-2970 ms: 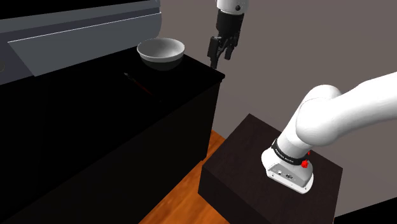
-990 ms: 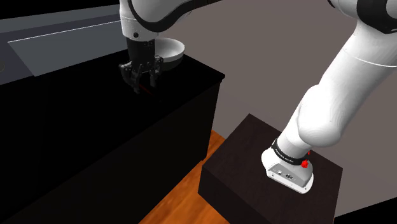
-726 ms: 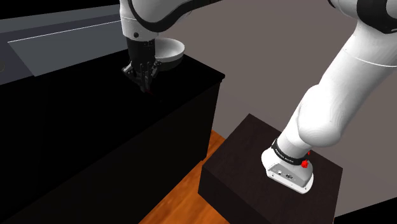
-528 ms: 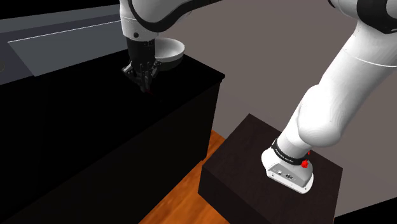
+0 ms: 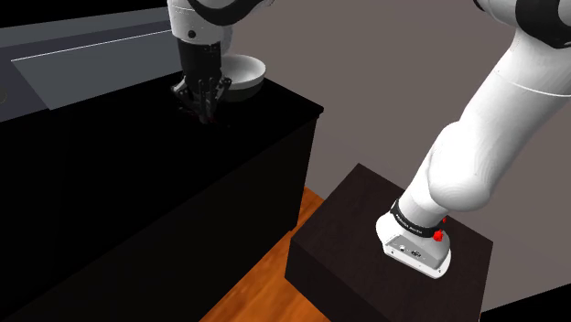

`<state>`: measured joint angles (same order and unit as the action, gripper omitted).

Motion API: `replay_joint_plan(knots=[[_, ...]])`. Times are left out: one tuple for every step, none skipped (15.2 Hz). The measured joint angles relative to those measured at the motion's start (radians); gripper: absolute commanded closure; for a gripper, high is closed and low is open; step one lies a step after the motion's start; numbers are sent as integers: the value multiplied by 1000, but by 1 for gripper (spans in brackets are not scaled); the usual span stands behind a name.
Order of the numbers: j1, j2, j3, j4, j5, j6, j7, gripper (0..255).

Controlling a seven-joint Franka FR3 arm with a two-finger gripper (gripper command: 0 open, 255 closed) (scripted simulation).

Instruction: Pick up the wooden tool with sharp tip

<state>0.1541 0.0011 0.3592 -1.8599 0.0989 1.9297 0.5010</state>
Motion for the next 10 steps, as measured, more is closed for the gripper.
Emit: replay_joint_plan(knots=[[0, -3, 0, 10, 1, -12, 1, 255], [0, -6, 0, 19, 1, -25, 2, 255], [-1, -8, -1, 32, 2, -39, 1, 255], [-1, -7, -1, 45, 1, -52, 3, 255], [-1, -4, -1, 61, -1, -65, 4, 255], [0, -6, 0, 74, 0, -79, 7, 255], [-2, -6, -2, 87, 0, -93, 6, 255], [0, -5, 0, 103, -2, -107, 10, 255], [-1, -6, -1, 117, -1, -122, 10, 255], [-1, -5, -1, 123, -2, -127, 10, 255]])
